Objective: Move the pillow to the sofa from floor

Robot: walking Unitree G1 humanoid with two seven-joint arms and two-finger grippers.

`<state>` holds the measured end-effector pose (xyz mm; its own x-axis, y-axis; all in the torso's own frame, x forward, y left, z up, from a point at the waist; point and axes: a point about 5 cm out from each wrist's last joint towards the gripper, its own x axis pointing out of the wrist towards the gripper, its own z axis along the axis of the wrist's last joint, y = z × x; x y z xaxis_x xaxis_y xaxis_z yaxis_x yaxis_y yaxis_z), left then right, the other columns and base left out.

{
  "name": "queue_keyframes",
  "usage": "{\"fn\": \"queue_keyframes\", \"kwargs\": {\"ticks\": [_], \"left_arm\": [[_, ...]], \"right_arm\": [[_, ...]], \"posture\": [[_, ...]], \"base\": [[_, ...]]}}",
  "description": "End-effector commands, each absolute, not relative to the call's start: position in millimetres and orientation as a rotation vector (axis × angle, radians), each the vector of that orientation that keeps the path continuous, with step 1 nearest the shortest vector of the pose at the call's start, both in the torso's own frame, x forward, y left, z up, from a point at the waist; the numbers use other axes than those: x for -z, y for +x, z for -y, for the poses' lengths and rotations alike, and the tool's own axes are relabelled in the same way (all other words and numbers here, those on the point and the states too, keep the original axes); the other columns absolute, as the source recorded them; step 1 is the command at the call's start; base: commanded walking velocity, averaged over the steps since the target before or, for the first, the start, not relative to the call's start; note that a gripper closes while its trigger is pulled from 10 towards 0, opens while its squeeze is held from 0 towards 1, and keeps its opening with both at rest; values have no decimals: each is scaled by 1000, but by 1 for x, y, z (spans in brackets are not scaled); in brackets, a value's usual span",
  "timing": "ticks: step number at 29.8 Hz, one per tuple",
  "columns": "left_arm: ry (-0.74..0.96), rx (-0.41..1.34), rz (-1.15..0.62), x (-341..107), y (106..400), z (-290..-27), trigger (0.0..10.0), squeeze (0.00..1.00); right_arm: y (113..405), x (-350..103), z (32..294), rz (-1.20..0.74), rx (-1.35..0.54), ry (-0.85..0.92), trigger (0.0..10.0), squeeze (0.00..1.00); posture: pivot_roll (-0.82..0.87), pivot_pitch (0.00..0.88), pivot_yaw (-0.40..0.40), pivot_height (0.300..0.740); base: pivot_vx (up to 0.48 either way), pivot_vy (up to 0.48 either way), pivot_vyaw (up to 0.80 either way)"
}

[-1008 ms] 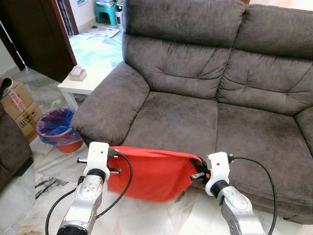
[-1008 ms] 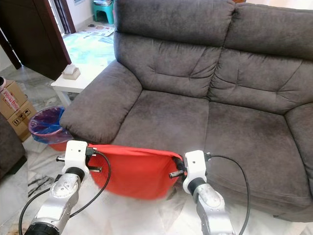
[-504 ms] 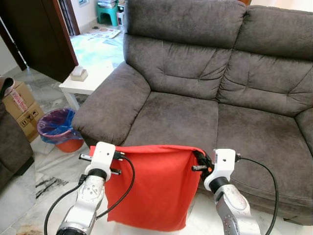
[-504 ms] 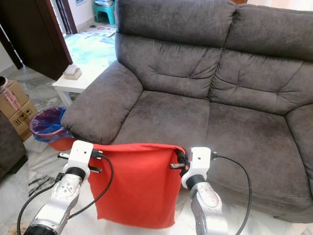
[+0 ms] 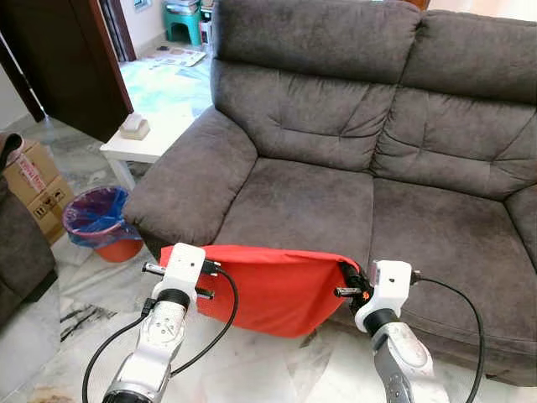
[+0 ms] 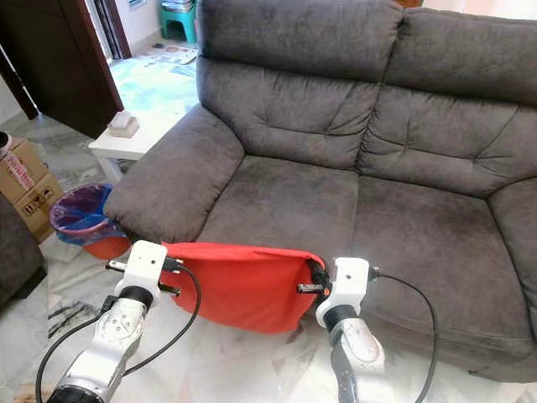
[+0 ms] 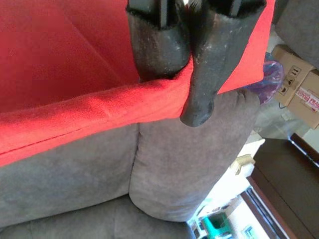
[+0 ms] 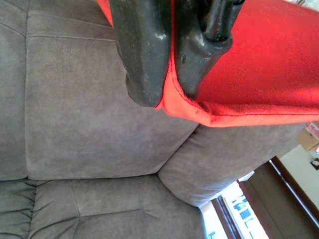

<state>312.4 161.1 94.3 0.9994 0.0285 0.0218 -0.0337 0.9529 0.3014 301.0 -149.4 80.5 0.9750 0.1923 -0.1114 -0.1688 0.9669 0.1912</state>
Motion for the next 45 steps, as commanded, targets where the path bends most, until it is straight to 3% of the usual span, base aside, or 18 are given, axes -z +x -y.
{"fn": "queue_keyframes", "kwargs": {"ticks": [1,12,37,45], "left_arm": [[302,-65,114,-112,314,-165,10000,0],[311,-59,126,-114,314,-167,10000,0],[312,-70,131,-116,312,-172,10000,0],[317,-80,131,-116,312,-175,10000,0]], "right_arm": [[303,-90,159,-78,-146,189,10000,0],[306,-93,156,-62,-167,160,10000,0],[315,-98,155,-39,-157,151,10000,0],[315,-97,152,-39,-172,139,10000,0]], "posture": [[138,52,-26,740],[145,69,-32,740],[158,93,-39,740],[160,99,-42,740]], "base": [[0,0,-800],[0,-103,-800],[0,-303,0],[0,-299,-577]]}}
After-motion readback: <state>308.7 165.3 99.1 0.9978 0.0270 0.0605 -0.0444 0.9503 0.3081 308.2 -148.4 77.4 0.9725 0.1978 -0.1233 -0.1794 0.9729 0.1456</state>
